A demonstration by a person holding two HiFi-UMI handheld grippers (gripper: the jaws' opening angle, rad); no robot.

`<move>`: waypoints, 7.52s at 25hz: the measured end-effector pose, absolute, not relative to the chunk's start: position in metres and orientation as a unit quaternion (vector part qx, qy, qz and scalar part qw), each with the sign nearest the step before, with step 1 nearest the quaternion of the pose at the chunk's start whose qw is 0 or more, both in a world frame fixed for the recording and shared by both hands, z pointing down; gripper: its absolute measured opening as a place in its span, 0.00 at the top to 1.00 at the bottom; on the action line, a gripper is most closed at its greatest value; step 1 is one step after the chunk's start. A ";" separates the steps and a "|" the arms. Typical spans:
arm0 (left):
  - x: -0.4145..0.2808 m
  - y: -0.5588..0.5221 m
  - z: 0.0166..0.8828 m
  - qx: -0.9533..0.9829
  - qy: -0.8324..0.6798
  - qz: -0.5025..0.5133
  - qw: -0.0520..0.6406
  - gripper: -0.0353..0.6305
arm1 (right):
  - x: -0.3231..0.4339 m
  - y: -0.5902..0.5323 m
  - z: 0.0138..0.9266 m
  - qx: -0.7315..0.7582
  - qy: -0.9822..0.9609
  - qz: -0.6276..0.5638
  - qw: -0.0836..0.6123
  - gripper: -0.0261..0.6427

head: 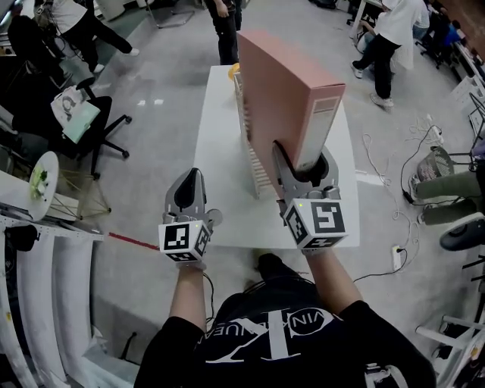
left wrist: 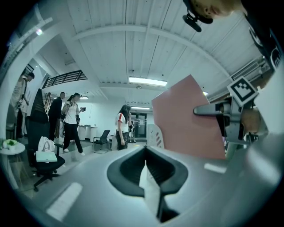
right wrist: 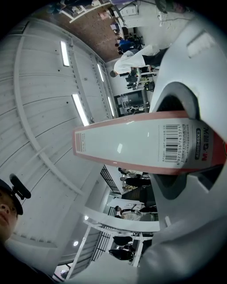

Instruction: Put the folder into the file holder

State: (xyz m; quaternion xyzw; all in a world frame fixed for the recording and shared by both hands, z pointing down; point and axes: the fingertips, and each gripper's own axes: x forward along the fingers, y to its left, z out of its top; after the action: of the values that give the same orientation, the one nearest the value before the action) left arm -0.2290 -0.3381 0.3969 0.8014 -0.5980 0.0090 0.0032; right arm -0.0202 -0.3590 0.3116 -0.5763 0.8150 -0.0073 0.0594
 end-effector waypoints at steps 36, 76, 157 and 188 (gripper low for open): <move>-0.261 -0.359 0.430 0.793 -0.607 0.034 0.030 0.95 | -0.059 -0.386 0.349 -0.621 0.781 0.073 -0.006 0.53; -0.250 -0.351 0.438 0.793 -0.607 0.034 0.042 0.95 | -0.039 -0.402 0.349 -0.578 0.801 0.082 0.134 0.53; -0.222 -0.365 0.432 0.807 -0.589 0.020 0.037 0.95 | -0.041 -0.415 0.350 -0.551 0.832 0.054 0.038 0.51; -0.211 -0.326 0.418 0.821 -0.569 0.011 0.029 0.95 | -0.033 -0.377 0.405 -0.537 0.842 -0.021 -0.050 0.43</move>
State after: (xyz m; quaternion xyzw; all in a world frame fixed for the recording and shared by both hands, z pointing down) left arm -0.2108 -0.3256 0.4178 0.8215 -0.5694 0.0109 0.0292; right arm -0.0333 -0.3774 0.4052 -0.5367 0.8420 -0.0212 -0.0502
